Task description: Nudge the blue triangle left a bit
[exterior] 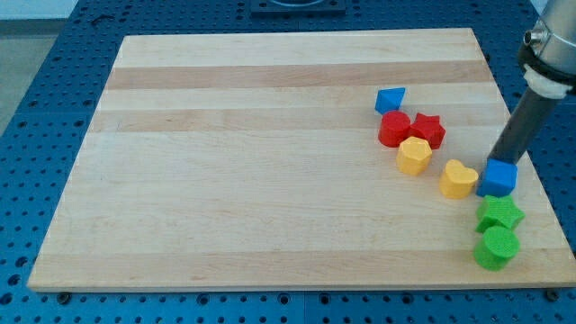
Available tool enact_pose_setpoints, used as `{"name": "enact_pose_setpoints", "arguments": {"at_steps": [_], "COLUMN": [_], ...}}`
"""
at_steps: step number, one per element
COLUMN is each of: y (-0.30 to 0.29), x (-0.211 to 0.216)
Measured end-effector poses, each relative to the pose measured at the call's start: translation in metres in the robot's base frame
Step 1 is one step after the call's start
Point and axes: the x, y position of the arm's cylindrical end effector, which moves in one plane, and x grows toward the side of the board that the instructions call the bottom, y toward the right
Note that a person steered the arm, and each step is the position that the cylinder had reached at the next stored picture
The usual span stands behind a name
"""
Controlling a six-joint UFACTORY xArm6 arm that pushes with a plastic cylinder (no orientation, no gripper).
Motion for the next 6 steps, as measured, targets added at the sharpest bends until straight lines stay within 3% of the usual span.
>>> {"name": "enact_pose_setpoints", "arguments": {"at_steps": [2,3,5,6], "y": [-0.008,-0.012,-0.077,-0.124], "x": [0.029,0.006,-0.127,-0.164]}}
